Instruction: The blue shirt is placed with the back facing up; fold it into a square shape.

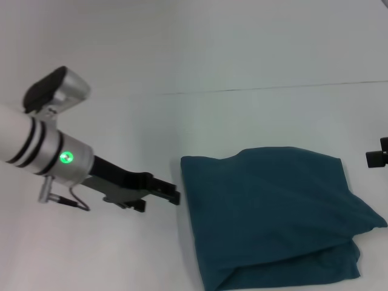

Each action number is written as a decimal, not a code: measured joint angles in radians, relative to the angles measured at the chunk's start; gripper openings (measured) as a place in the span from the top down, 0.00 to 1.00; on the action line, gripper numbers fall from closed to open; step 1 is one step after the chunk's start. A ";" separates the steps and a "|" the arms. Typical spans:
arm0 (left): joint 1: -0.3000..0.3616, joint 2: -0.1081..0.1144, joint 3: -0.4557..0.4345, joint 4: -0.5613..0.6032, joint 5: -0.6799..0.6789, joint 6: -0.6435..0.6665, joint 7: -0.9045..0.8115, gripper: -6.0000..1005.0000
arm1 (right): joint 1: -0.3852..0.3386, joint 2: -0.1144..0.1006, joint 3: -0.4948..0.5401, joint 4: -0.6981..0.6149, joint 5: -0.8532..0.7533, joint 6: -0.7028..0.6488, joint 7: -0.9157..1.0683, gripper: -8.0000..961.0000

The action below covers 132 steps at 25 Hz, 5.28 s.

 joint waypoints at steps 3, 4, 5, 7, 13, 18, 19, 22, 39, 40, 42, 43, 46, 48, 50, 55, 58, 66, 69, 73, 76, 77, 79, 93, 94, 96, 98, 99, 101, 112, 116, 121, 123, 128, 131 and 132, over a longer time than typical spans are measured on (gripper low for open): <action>-0.020 -0.009 -0.004 -0.027 -0.005 -0.001 -0.005 0.07 | 0.004 0.001 0.005 0.003 0.007 0.008 -0.013 0.02; -0.022 -0.010 -0.007 -0.033 -0.007 0.000 -0.006 0.07 | 0.004 0.002 0.005 0.003 0.016 0.010 -0.016 0.02; -0.026 -0.012 -0.013 -0.041 -0.009 -0.001 -0.009 0.07 | 0.005 0.004 0.004 0.003 0.026 0.012 -0.018 0.02; -0.025 -0.015 -0.020 -0.045 -0.010 -0.003 -0.013 0.07 | 0.009 0.009 -0.001 0.001 0.046 0.012 -0.019 0.02; -0.018 -0.035 -0.037 -0.075 -0.018 -0.025 -0.009 0.07 | 0.036 0.024 -0.004 -0.002 0.067 0.011 -0.021 0.02; -0.023 -0.052 -0.033 -0.080 -0.016 -0.054 -0.008 0.07 | 0.041 0.031 -0.004 0.003 0.068 0.011 -0.031 0.02; -0.023 -0.054 -0.033 -0.080 -0.016 -0.055 -0.008 0.07 | 0.041 0.033 -0.004 0.004 0.068 0.012 -0.034 0.02; -0.026 -0.065 -0.033 -0.080 -0.016 -0.062 -0.006 0.07 | 0.042 0.036 -0.004 0.011 0.069 0.018 -0.039 0.02; -0.040 -0.122 -0.029 -0.095 -0.027 -0.085 0.029 0.07 | 0.037 0.057 -0.010 0.013 0.069 0.016 -0.049 0.02; -0.039 -0.122 -0.032 -0.096 -0.037 -0.085 0.039 0.07 | 0.035 0.058 -0.010 0.013 0.069 0.016 -0.049 0.02; -0.035 -0.122 -0.033 -0.096 -0.060 -0.085 0.056 0.07 | 0.034 0.060 -0.010 0.013 0.069 0.016 -0.050 0.02; -0.027 -0.122 -0.034 -0.096 -0.087 -0.084 0.070 0.07 | 0.033 0.061 -0.010 0.013 0.068 0.015 -0.050 0.02; -0.003 -0.119 -0.039 -0.096 -0.144 -0.091 0.087 0.11 | 0.032 0.062 -0.010 0.012 0.067 0.015 -0.050 0.02; 0.012 -0.117 -0.041 -0.096 -0.165 -0.099 0.092 0.17 | 0.031 0.062 -0.010 0.012 0.067 0.018 -0.051 0.02; 0.016 -0.117 -0.038 -0.098 -0.169 -0.100 0.094 0.24 | 0.031 0.065 -0.010 0.012 0.067 0.020 -0.054 0.02; 0.008 -0.121 -0.031 -0.119 -0.164 -0.101 0.108 0.38 | 0.034 0.072 -0.006 0.011 0.067 0.021 -0.060 0.02; 0.006 -0.121 -0.025 -0.123 -0.165 -0.105 0.115 0.48 | 0.036 0.074 -0.003 0.011 0.067 0.026 -0.061 0.02; 0.001 -0.113 -0.023 -0.114 -0.164 -0.108 0.144 0.78 | 0.032 0.080 -0.006 0.012 0.069 0.050 -0.064 0.02; -0.003 -0.085 -0.023 -0.108 -0.166 -0.106 0.149 0.89 | 0.031 0.084 -0.008 0.014 0.069 0.060 -0.071 0.02; -0.007 -0.030 -0.027 -0.084 -0.166 -0.100 0.147 0.90 | 0.032 0.087 -0.009 0.015 0.069 0.072 -0.075 0.02; -0.007 0.014 -0.038 -0.064 -0.162 -0.099 0.141 0.91 | 0.038 0.088 -0.010 0.015 0.068 0.075 -0.075 0.02; -0.006 0.020 -0.039 -0.061 -0.160 -0.098 0.141 0.91 | 0.040 0.088 -0.011 0.015 0.068 0.075 -0.075 0.02; -0.002 0.035 -0.041 -0.052 -0.156 -0.098 0.141 0.91 | 0.043 0.088 -0.016 0.015 0.068 0.079 -0.074 0.02; 0.146 0.059 -0.167 0.114 -0.052 0.010 0.098 0.90 | 0.073 0.093 -0.079 0.015 0.063 0.116 -0.051 0.02; 0.153 0.059 -0.173 0.118 -0.051 0.017 0.097 0.90 | 0.075 0.094 -0.081 0.015 0.064 0.119 -0.050 0.02; 0.163 0.059 -0.191 0.119 -0.051 0.026 0.089 0.90 | 0.081 0.099 -0.085 0.015 0.063 0.123 -0.047 0.02; 0.170 0.059 -0.201 0.118 -0.051 0.036 0.077 0.90 | 0.084 0.101 -0.094 0.015 0.062 0.125 -0.041 0.02; 0.175 0.059 -0.204 0.118 -0.051 0.044 0.071 0.90 | 0.085 0.101 -0.101 0.015 0.061 0.126 -0.037 0.02; 0.189 0.058 -0.210 0.130 -0.050 0.052 0.061 0.90 | 0.085 0.101 -0.110 0.015 0.061 0.127 -0.035 0.02; 0.302 0.044 -0.371 0.217 -0.060 0.105 0.190 0.77 | 0.092 0.113 -0.117 0.075 0.067 0.188 -0.071 0.02; 0.351 0.035 -0.480 0.267 -0.125 0.216 0.411 0.70 | 0.090 0.127 -0.110 0.091 0.117 0.202 -0.120 0.02; 0.469 -0.016 -0.566 0.342 -0.346 0.352 0.770 0.46 | 0.039 0.158 -0.104 0.228 0.357 0.270 -0.344 0.02; 0.538 -0.031 -0.587 0.337 -0.458 0.371 0.889 0.32 | 0.027 0.159 -0.108 0.330 0.412 0.303 -0.445 0.02; 0.659 -0.063 -0.640 0.291 -0.617 0.435 1.116 0.09 | 0.024 0.159 -0.111 0.506 0.414 0.337 -0.659 0.02; 0.716 -0.087 -0.681 0.261 -0.630 0.459 1.246 0.06 | 0.013 0.162 -0.116 0.599 0.412 0.353 -0.778 0.02; 0.716 -0.087 -0.681 0.261 -0.630 0.459 1.246 0.06 | 0.008 0.162 -0.128 0.617 0.405 0.358 -0.808 0.02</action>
